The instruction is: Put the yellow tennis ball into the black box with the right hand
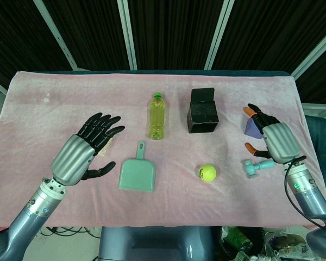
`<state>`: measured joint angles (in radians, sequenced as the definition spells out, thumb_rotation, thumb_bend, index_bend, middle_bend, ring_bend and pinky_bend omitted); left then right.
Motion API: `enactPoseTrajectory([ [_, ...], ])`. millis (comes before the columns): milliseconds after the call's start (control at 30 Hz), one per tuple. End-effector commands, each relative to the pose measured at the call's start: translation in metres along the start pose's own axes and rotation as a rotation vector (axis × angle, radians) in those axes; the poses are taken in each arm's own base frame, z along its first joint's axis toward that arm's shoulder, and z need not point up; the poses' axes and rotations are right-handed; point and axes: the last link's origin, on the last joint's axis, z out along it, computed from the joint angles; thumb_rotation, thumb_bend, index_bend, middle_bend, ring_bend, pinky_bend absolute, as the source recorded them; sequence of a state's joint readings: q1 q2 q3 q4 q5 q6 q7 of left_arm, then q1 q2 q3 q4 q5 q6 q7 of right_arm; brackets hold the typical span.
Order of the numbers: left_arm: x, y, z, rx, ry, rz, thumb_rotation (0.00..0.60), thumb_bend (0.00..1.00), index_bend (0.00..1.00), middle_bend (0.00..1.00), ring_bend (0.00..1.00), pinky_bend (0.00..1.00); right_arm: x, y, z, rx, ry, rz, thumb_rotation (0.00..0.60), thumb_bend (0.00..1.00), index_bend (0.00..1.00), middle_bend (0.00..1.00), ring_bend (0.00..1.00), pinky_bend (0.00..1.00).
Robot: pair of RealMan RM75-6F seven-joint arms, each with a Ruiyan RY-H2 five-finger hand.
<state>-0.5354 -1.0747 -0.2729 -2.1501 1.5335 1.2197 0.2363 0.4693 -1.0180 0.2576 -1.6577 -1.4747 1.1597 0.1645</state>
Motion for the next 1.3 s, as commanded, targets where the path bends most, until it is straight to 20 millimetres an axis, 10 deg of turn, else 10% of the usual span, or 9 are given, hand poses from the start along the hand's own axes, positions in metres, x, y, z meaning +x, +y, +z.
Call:
enactPoseTrajectory([
  [33, 0.0, 0.002, 0.001, -0.005, 0.001, 0.003, 0.6, 0.27, 0.1, 0.05, 0.0, 0.01, 0.0, -0.011, 0.0, 0.036, 0.0, -0.009, 0.6, 0.22, 0.07, 0.04, 0.21, 0.26],
  [733, 0.017, -0.008, -0.011, 0.018, 0.037, 0.102, 0.6, 0.27, 0.1, 0.05, 0.0, 0.01, 0.0, -0.008, -0.005, -0.012, 0.002, -0.036, 0.6, 0.22, 0.08, 0.04, 0.2, 0.26],
  [1033, 0.041, -0.024, -0.059, 0.115, 0.034, 0.184, 0.6, 0.27, 0.1, 0.05, 0.0, 0.01, 0.002, 0.003, -0.015, -0.081, 0.016, -0.049, 0.6, 0.23, 0.23, 0.13, 0.29, 0.27],
  [1300, 0.05, -0.051, -0.159, 0.339, -0.026, 0.212, 0.6, 0.27, 0.12, 0.05, 0.0, 0.01, -0.004, 0.021, -0.035, -0.153, 0.014, -0.066, 0.6, 0.84, 0.6, 0.48, 0.56, 0.63],
])
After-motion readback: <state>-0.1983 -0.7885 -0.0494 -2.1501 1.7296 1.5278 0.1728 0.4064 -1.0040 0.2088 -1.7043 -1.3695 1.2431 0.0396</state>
